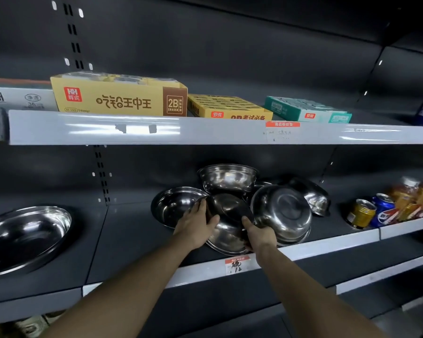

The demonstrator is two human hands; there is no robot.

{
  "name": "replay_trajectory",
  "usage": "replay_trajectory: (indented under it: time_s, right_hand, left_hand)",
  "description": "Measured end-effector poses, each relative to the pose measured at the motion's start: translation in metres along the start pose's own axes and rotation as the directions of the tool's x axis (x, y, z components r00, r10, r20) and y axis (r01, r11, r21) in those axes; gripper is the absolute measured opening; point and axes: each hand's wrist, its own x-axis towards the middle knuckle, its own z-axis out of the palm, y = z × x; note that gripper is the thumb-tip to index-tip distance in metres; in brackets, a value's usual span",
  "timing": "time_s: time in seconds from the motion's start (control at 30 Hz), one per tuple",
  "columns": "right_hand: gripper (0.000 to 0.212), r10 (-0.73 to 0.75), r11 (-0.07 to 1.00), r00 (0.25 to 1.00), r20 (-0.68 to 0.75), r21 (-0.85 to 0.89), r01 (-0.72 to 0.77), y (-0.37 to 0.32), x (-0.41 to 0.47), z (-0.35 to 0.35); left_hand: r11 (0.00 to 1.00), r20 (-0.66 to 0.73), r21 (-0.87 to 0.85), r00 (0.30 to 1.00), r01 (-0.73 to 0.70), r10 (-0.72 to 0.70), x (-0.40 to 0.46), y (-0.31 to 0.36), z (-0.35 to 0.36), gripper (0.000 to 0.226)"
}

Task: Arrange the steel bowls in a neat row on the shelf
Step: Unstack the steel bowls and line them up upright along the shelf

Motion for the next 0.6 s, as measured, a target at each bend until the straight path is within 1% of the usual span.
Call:
replay_trajectory:
  time_s: [0.1,0.2,0.37,0.6]
  right_hand:
    - [0.047,-0.028,1.0,1.0,-0.014,0.013,0.028,0.0,-0.002,-0.001]
    - [0.044,-0.054,0.998,0.999,0.006,0.04,0.054,0.0,-0.007,-0.002]
    - [0.052,-0.091,0.994,0.995,0.048,0.058,0.088,0.008,-0.015,0.003]
    - [0.052,-0.179,0.983,0.98,0.084,0.068,0.173,0.016,-0.033,0.015]
  left_hand:
    - [1.0,-0.022,-0.02,1.0,0.017,-0.017,-0.005,0.001,-0.005,0.076]
    - [0.998,-0.056,-0.052,0.998,0.027,-0.03,-0.014,0.001,-0.009,0.075]
    - [0.996,-0.119,-0.075,0.991,0.047,-0.055,-0.032,0.0,-0.015,0.072]
    - [0.994,-0.206,-0.086,0.974,0.074,-0.09,-0.061,-0.009,-0.02,0.071]
